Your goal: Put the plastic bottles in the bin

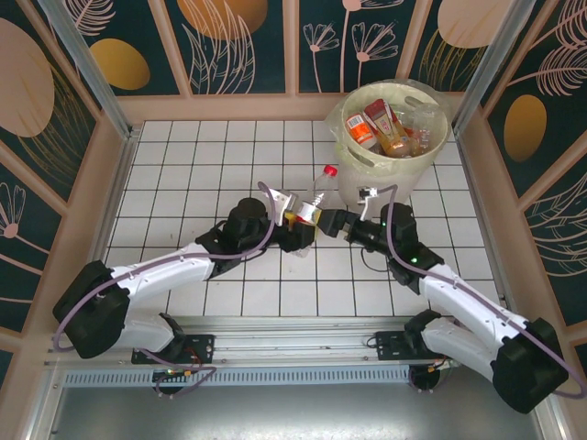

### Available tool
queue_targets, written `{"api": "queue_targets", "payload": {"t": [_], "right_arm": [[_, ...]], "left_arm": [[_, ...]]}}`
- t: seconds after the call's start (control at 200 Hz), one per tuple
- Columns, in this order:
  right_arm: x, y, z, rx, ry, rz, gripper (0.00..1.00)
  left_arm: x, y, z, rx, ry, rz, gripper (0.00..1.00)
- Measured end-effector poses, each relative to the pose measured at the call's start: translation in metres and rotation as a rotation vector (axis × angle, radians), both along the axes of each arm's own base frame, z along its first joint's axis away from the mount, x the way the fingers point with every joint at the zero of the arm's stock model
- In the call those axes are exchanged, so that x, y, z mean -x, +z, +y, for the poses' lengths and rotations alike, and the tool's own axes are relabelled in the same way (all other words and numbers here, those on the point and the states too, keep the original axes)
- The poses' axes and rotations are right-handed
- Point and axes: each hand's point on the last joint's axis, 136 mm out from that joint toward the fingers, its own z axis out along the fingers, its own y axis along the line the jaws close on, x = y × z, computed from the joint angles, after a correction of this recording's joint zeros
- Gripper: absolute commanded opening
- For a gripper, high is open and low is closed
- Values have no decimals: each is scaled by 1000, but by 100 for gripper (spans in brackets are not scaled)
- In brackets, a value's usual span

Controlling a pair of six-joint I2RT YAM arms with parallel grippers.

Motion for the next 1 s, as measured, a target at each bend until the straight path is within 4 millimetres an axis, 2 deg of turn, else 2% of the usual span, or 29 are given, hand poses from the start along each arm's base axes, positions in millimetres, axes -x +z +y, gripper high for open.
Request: {"api": "queue_targets", "payload": {"t": [0.19, 0.4, 0.53, 0.666, 0.846, 1.001], "right_arm": [[-11, 16, 13, -13, 4, -34, 87], [-17, 17, 20, -2, 0, -36, 76], [-20, 19, 20, 0, -11, -45, 61], [-21, 22, 21, 2, -14, -52, 54], [-19, 34, 21, 10, -8, -82, 53], [-16, 56, 16, 32, -16, -140, 53]], "left_arm": [[10, -4, -5, 10, -19, 3, 62], [12, 5, -10, 40, -28, -22, 64], [13, 10, -11, 56, -26, -38, 65], [12, 11, -10, 62, -19, -48, 73], [14, 16, -10, 70, -20, -63, 98], [15, 31, -7, 92, -17, -99, 99]]}}
